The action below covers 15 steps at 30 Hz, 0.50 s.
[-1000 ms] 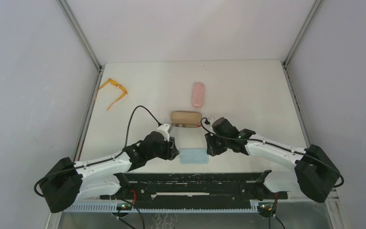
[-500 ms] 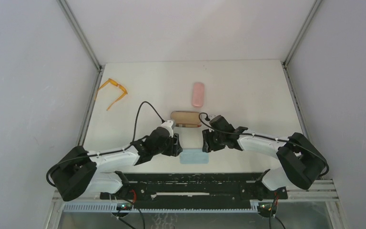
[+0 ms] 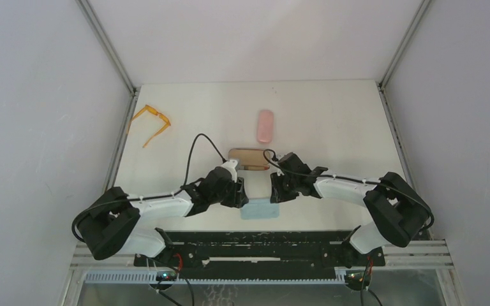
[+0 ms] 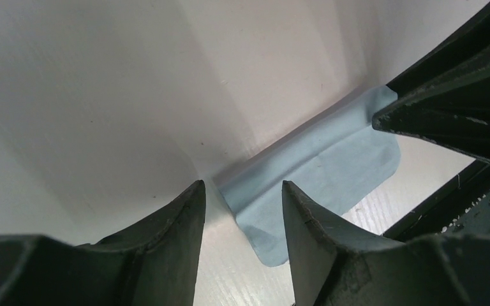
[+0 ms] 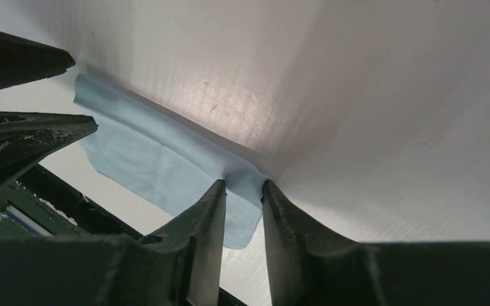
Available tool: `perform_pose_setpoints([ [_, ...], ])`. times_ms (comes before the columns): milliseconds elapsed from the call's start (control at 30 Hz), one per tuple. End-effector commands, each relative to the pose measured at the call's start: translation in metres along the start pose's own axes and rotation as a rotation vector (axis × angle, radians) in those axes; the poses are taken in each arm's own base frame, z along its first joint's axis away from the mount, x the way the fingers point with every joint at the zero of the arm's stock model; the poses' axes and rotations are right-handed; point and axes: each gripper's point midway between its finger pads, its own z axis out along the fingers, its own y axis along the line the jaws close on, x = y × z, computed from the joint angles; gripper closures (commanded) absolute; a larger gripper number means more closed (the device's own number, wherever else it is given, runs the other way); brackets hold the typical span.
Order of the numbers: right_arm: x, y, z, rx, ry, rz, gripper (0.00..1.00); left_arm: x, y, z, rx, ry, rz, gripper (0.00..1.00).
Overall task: Organize the sunglasses
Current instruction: Pick up the glasses cleaning cloth from the center of the board.
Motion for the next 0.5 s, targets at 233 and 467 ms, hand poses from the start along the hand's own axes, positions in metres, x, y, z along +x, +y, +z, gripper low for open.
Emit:
perform_pose_setpoints([
  [233,0.003,-0.010,0.001,0.055,0.024,0.012,0.95,-0.004,-0.018,0.002,0.096,0.002,0.013,0.56],
  [467,0.003,-0.008,-0.001,0.051,0.019,0.014,1.00,0.000,-0.016,0.004,0.093,0.011,0.012,0.68],
])
